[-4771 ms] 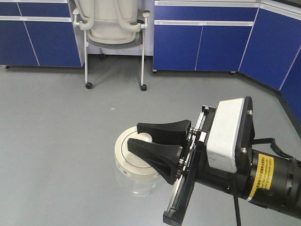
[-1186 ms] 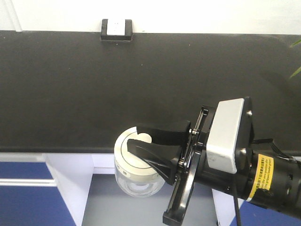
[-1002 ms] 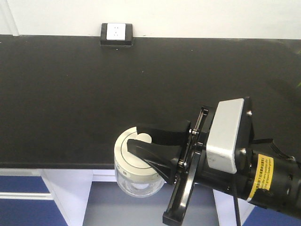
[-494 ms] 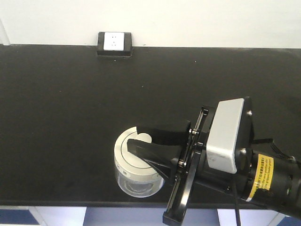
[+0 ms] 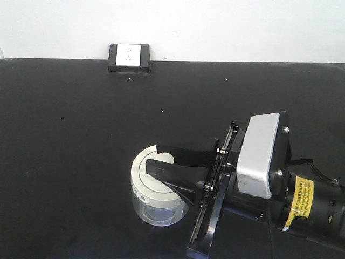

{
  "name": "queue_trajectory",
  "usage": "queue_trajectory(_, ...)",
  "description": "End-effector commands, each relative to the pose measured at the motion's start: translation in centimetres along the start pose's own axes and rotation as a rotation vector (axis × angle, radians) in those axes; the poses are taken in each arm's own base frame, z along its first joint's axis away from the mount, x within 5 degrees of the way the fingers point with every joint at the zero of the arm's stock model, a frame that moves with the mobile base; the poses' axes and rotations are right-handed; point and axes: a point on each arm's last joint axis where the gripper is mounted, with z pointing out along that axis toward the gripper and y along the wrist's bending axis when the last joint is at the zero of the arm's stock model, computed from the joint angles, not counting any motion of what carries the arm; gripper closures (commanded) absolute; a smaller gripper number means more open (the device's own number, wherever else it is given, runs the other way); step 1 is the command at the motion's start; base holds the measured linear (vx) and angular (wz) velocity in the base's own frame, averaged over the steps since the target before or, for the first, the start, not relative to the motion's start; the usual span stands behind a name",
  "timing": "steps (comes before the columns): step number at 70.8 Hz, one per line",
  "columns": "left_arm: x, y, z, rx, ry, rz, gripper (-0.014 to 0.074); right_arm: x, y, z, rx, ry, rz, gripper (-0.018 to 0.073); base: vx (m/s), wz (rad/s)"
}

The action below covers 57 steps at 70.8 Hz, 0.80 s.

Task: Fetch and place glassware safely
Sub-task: 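Hold the jar in the right gripper as the base turns to face the black countertop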

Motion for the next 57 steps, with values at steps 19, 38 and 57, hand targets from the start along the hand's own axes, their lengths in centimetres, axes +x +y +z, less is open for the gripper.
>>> queue_trajectory(19, -1.33, 0.03, 0.09, 0.004, -0.067, -0.012, 0.0603, -1.53, -0.1, 0.08, -0.006, -0.08, 0.005, 0.0559, 0.04, 0.03)
queue_trajectory(38, -1.26, 0.03, 0.13, 0.004, -0.058, -0.012, 0.0603, -1.43, -0.02, 0.08, -0.016, -0.069, -0.015, 0.0559, 0.0, 0.0)
queue_trajectory(57, -1.26, 0.03, 0.13, 0.004, -0.058, -0.012, 0.0603, -1.45, 0.0, 0.08, -0.018, -0.072, -0.015, 0.0559, 0.0, 0.0)
